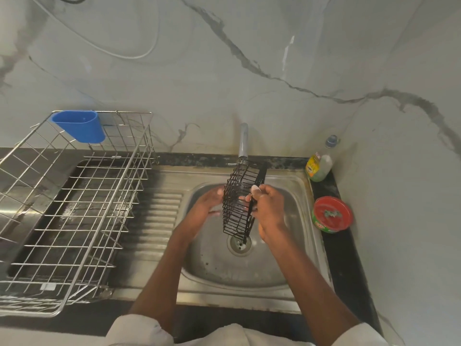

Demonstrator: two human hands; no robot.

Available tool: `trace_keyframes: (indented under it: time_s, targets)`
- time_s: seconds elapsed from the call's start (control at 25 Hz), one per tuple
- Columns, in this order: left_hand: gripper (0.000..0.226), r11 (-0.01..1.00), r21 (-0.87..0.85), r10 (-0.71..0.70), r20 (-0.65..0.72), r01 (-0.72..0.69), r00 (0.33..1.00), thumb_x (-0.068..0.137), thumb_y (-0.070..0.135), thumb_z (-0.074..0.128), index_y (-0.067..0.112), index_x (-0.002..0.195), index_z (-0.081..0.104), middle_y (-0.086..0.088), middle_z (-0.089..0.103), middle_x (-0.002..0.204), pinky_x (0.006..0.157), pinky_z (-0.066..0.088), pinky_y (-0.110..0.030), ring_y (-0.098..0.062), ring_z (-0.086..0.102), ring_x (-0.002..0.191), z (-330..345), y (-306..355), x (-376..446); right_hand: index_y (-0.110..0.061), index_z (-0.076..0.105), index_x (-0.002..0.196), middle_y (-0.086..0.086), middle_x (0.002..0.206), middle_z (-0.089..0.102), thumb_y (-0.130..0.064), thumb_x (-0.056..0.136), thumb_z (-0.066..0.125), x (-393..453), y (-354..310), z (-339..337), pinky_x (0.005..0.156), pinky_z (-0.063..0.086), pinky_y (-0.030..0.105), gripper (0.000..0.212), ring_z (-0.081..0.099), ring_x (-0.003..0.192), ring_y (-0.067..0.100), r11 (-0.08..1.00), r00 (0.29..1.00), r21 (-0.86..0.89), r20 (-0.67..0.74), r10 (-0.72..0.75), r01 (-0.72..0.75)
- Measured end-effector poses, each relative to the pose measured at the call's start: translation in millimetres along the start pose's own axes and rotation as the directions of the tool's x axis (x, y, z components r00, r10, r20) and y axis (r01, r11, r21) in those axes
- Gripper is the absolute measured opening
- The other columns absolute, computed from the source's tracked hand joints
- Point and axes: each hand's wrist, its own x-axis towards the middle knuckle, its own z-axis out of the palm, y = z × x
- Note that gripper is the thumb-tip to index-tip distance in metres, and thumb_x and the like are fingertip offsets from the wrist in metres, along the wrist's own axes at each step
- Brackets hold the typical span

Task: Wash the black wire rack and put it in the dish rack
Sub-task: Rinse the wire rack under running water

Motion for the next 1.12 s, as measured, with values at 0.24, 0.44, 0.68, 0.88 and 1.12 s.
trace_keyframes:
  time_s: [0.24, 0.44, 0.68, 0.88, 1.12]
  targets:
    - [0.105, 0.925, 0.363, 0.067, 0.137, -0.113, 0.988, 0.074, 0.047, 0.097, 0.033, 0.155, 0.032, 0.017, 0.053, 0.148, 0.121, 0.039, -0.033, -0.003, 0.051, 0.141, 12, -9, 13, -0.011, 0.063, 0.092, 0.018, 0.097, 0.078, -0.009, 0.098, 0.063, 9, -7, 16, 0.090, 0.057, 0.055, 0.006, 0.074, 0.088, 0.029, 0.994, 0.993, 0.019, -0.029, 0.112, -0.111]
    - [0.086, 0.923, 0.383, 0.090, -0.140, -0.030, 0.986, 0.068, 0.028, 0.097, 0.020, 0.128, 0.036, 0.009, 0.060, 0.122, 0.093, 0.050, -0.027, -0.016, 0.064, 0.115, 30, -25, 18, -0.007, 0.065, 0.097, 0.016, 0.098, 0.079, -0.006, 0.099, 0.064, 11, -7, 11, 0.071, 0.058, 0.034, 0.003, 0.073, 0.075, 0.017, 0.986, 0.978, 0.017, 0.129, 0.165, -0.169]
    - [0.096, 0.935, 0.346, 0.008, -0.241, 0.078, 0.970, 0.067, 0.020, 0.099, 0.023, 0.137, 0.034, 0.021, 0.050, 0.117, 0.096, 0.042, -0.029, -0.012, 0.057, 0.110, 3, -39, 12, -0.019, 0.073, 0.092, -0.014, 0.083, 0.069, -0.020, 0.085, 0.083, 59, -22, 28, 0.062, 0.048, 0.013, 0.012, 0.063, 0.076, -0.005, 0.787, 0.951, -0.564, -0.011, -0.310, 0.250]
    - [0.109, 0.940, 0.323, -0.020, -0.273, 0.111, 0.962, 0.064, 0.028, 0.102, 0.020, 0.148, 0.033, 0.007, 0.051, 0.137, 0.110, 0.039, -0.030, -0.015, 0.051, 0.126, -12, -47, 15, -0.014, 0.079, 0.095, -0.002, 0.083, 0.075, -0.022, 0.081, 0.088, 111, -39, 57, 0.051, 0.052, 0.016, 0.019, 0.070, 0.066, 0.006, 0.812, 0.979, -0.555, 0.022, -0.203, 0.181]
    - [0.095, 0.949, 0.288, -0.066, -0.207, 0.126, 0.976, 0.071, 0.005, 0.096, 0.023, 0.139, 0.033, 0.014, 0.052, 0.123, 0.086, 0.042, -0.002, -0.001, 0.055, 0.108, -10, -41, 28, -0.011, 0.079, 0.100, 0.000, 0.086, 0.077, -0.016, 0.083, 0.086, 131, -39, 38, 0.062, 0.062, 0.028, 0.020, 0.075, 0.065, 0.009, 0.741, 0.963, -0.616, 0.173, -0.205, 0.269]
